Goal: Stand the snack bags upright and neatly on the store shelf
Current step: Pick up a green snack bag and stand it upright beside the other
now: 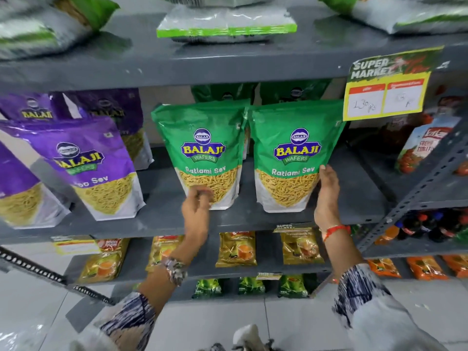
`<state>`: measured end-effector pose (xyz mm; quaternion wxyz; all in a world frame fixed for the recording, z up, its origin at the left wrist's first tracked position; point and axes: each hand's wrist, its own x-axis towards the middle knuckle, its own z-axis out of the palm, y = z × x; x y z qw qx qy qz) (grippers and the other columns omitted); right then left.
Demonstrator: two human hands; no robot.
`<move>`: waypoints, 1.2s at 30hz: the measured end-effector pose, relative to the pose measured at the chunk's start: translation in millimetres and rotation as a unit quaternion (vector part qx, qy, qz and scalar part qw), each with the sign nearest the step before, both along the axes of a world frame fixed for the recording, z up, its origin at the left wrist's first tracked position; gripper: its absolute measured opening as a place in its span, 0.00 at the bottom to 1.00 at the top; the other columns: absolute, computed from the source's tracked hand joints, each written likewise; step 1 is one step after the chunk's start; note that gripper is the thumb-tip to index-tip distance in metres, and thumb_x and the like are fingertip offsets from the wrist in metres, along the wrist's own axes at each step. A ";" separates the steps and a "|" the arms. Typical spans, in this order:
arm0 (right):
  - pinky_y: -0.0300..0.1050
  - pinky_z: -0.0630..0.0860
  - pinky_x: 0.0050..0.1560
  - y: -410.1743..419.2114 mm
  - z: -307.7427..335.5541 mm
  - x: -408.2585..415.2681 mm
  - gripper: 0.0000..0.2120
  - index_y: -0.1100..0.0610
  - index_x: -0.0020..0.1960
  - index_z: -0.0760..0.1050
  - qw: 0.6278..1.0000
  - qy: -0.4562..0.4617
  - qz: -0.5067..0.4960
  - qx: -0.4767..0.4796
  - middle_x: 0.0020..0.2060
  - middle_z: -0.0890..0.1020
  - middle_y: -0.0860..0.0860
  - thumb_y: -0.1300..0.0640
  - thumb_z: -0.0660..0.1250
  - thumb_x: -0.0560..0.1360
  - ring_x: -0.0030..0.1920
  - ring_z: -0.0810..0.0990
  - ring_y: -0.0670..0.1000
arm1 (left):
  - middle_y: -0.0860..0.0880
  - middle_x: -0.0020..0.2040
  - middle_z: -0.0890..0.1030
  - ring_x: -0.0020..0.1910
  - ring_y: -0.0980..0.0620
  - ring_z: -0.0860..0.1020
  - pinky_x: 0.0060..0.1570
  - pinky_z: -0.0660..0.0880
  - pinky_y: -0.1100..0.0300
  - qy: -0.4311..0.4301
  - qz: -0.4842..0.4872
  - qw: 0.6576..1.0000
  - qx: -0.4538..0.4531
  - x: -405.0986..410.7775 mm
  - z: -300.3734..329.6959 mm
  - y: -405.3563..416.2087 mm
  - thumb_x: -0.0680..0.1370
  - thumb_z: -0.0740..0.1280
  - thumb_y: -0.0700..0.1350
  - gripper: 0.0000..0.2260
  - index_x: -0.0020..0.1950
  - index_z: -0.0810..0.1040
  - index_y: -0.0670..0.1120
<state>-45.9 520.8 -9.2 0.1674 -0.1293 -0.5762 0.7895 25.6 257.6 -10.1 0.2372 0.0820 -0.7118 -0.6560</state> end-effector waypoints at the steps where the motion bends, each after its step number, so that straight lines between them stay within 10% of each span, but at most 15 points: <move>1: 0.30 0.77 0.41 -0.2 -0.2 -1.1 0.13 0.56 0.60 0.72 1.000 0.005 0.013 -0.001 0.52 0.80 0.49 0.53 0.60 0.78 0.45 0.82 0.36 | 0.51 0.46 0.79 0.47 0.50 0.78 0.47 0.75 0.57 -0.021 -0.067 0.997 -0.013 -0.4 -3.8 14.4 0.75 0.61 0.43 0.05 0.48 0.75 0.45; 7: 0.42 0.74 0.54 -2.4 -4.5 -1.7 0.11 0.55 0.58 0.72 0.998 -0.037 0.005 -0.042 0.60 0.78 0.56 0.54 0.59 0.78 0.55 0.77 0.49 | 0.49 0.77 0.57 0.75 0.48 0.57 0.75 0.54 0.46 -0.167 -0.200 0.953 0.156 -43.2 8.6 84.6 0.80 0.53 0.51 0.22 0.74 0.54 0.52; 18: 0.38 0.76 0.41 35.9 -0.3 -12.3 0.08 0.56 0.53 0.74 0.998 -0.047 -0.019 -0.022 0.43 0.81 0.47 0.58 0.56 0.80 0.42 0.79 0.44 | 0.50 0.77 0.56 0.76 0.48 0.54 0.71 0.56 0.45 -0.221 -0.293 0.920 0.138 -68.4 19.2 123.9 0.80 0.48 0.57 0.24 0.75 0.51 0.53; 36: 0.39 0.77 0.45 44.5 -6.0 -18.0 0.12 0.62 0.60 0.72 0.999 -0.023 -0.008 -0.046 0.47 0.81 0.50 0.58 0.57 0.80 0.46 0.80 0.45 | 0.47 0.74 0.63 0.72 0.45 0.63 0.70 0.61 0.45 -0.216 -0.275 0.932 0.100 -63.6 34.5 139.2 0.81 0.47 0.52 0.20 0.73 0.57 0.49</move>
